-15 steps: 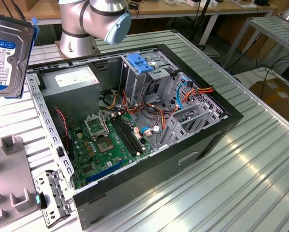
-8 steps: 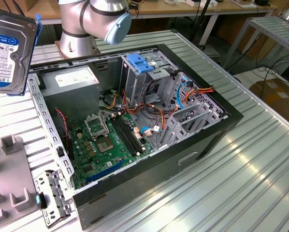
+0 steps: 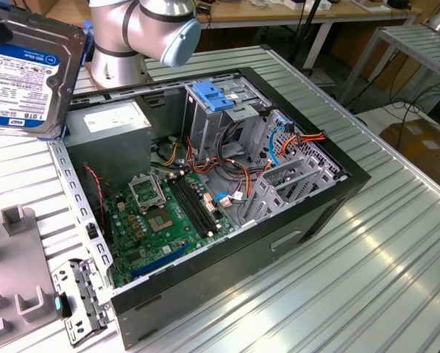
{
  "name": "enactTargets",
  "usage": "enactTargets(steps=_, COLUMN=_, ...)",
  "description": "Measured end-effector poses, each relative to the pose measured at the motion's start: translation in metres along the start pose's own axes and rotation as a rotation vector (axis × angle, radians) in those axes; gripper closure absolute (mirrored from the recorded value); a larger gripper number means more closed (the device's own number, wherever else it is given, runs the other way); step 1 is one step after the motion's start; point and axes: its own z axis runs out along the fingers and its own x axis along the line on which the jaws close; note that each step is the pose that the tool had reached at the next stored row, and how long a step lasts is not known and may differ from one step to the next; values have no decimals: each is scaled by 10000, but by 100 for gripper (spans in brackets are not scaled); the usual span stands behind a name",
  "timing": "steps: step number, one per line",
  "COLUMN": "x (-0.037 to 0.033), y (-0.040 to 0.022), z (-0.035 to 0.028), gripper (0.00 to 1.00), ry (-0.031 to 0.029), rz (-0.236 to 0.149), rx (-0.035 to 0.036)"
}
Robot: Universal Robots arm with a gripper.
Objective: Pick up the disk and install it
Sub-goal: 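Pick up the disk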
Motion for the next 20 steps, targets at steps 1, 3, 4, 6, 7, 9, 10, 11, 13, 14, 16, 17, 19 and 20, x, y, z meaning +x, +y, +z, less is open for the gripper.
enactTargets(steps=1, x=-5, y=-94, z=41, gripper=63, ry=3, rz=1, rx=-1)
enactTargets(steps=3, x=-11, y=-204, z=90, gripper=63, ry=9, rz=2, rx=0)
enactTargets(steps=4, x=-14, y=-246, z=108, gripper=63, ry=13, rz=3, rx=0)
enactTargets(steps=6, x=-19, y=-331, z=147, gripper=63, ry=21, rz=3, rx=0)
enactTargets(steps=7, x=-21, y=-369, z=164, gripper=63, ry=22, rz=3, rx=0)
enactTargets(steps=9, x=-22, y=-442, z=201, gripper=63, ry=23, rz=4, rx=5)
enactTargets(steps=10, x=-21, y=-451, z=207, gripper=63, ry=22, rz=4, rx=8)
enactTargets(steps=11, x=-14, y=-471, z=218, gripper=63, ry=22, rz=4, rx=18)
enactTargets(steps=13, x=-6, y=-488, z=227, gripper=63, ry=22, rz=5, rx=29)
enactTargets(steps=14, x=4, y=-503, z=235, gripper=63, ry=22, rz=6, rx=38)
enactTargets(steps=16, x=18, y=-518, z=243, gripper=63, ry=23, rz=5, rx=47)
enactTargets(steps=17, x=26, y=-528, z=251, gripper=63, ry=21, rz=6, rx=57)
enactTargets(steps=19, x=27, y=-532, z=255, gripper=63, ry=22, rz=7, rx=68)
enactTargets(steps=20, x=27, y=-534, z=255, gripper=63, ry=22, rz=6, rx=68)
